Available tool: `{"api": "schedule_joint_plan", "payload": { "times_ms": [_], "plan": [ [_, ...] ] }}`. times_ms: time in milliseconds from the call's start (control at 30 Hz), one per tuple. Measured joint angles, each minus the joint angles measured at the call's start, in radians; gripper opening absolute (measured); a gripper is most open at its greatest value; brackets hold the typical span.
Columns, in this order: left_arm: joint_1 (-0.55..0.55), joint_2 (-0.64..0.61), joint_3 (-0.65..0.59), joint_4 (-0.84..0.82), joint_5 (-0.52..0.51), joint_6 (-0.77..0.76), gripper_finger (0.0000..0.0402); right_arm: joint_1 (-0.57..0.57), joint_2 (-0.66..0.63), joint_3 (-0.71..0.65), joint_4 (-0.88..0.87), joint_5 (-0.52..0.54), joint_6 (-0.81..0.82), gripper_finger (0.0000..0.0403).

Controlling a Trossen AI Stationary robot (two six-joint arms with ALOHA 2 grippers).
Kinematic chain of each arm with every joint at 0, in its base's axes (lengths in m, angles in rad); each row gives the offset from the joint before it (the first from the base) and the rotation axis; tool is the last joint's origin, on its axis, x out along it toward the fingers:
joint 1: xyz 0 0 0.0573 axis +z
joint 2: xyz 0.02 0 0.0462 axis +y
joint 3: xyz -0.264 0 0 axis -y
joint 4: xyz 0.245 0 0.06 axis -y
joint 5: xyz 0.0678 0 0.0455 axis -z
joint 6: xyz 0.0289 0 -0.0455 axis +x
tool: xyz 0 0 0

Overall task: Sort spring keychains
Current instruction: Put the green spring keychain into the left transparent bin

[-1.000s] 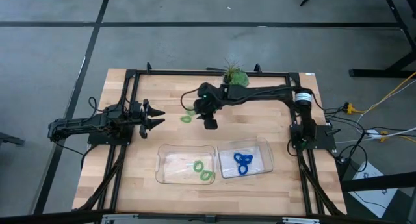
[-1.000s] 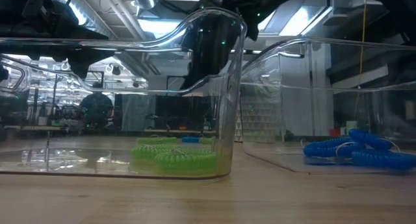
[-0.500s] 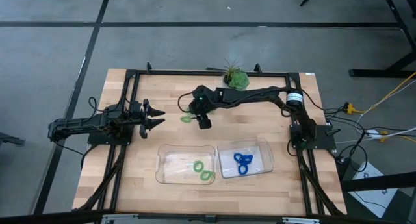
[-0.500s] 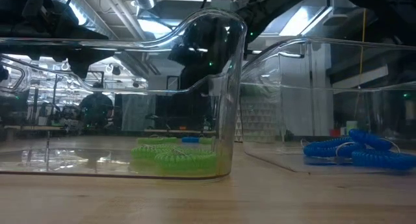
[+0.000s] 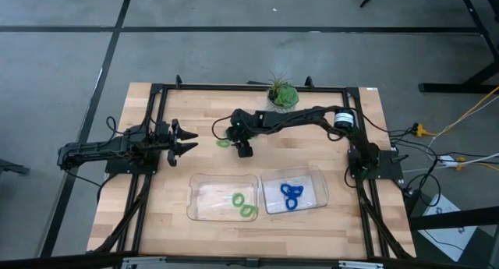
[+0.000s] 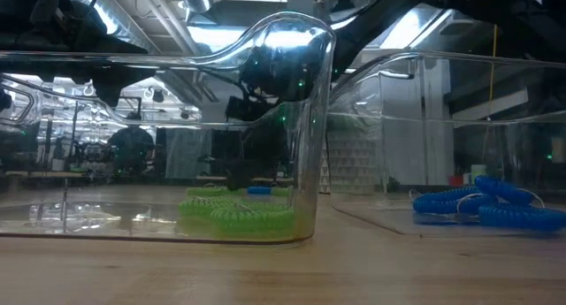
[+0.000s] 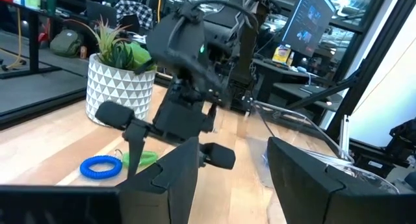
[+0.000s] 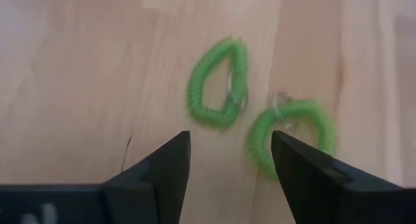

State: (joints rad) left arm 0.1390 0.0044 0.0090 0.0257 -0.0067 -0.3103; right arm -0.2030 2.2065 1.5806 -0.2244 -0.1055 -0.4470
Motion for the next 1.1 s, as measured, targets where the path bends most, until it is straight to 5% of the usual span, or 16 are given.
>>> {"api": "schedule_joint_plan", "payload": {
  "times_ms": [267,700,1100],
  "plan": [
    [0.000,0.000,0.000,0.000,0.000,0.000,0.0178,-0.009,0.029,0.001,-0.010,-0.008,0.017,0.0197],
    [0.000,0.000,0.000,0.000,0.000,0.000,0.0178,-0.014,0.029,0.004,-0.078,-0.097,0.355,0.0192],
    [0.000,0.000,0.000,0.000,0.000,0.000,0.0178,-0.010,0.028,0.003,-0.137,-0.127,0.358,0.0184]
  ]
}}
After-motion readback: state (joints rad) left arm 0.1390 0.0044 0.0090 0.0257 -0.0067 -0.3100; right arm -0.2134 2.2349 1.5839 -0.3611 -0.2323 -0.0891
